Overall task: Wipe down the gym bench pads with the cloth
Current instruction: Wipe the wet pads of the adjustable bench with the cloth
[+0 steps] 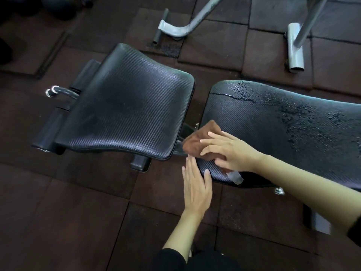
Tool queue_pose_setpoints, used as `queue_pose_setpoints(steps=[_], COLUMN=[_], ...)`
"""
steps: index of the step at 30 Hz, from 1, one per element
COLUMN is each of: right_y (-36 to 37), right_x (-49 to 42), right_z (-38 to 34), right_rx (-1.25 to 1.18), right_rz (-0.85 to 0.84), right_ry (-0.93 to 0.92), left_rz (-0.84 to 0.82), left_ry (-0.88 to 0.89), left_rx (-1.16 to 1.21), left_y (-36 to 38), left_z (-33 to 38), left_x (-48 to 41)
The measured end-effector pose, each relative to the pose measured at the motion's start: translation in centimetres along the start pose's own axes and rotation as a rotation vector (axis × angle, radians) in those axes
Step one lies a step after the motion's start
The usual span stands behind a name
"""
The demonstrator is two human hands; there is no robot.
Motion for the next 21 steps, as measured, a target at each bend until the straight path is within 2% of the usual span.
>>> queue_pose_setpoints(steps=[4,7,10,12,17,21], right_y=[-1.8,-4.7,-4.4,-3.8,-1.5,-1.5], right_x=[-3.4,-6.0,-6.0,-5.5,-1.6,-1.3], right_z=[7.7,10.8,12.0,11.4,8.4,8.7], right_rx=[-0.022,-0.052,-0.061,-0.061,-0.049,-0.039], right_rz=[-0.022,0.051,0.066,0.041,-0.010,-0.059], right_ry=[0.215,0.334,0.437,0.436,0.241,0.178], left_rz=[-0.029,-0.069,-0.112,-0.124,-0.133,-0.137], left_ry=[0.095,0.165,0.194,0.197,0.206,0.204], left_rx=[-0.172,-0.252,-0.282,-0.288,-0.298,-0.319], left_y=[0.2,1.0,2.0,2.1,1.9,1.8], left_z=[2.6,4.2,4.7,4.6,4.8,5.5], left_x=[-3.0,-5.1,-6.1,-6.1,-6.0,-7.1])
Point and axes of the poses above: each hand's wrist, its own x-axis away from the middle knuckle, its own y-axis out of the palm, z = x × y, the point moved 10 cm from there along -x, towards the middle knuckle, and after that the axes turned 13 degrees about x, right-handed, at the moved point
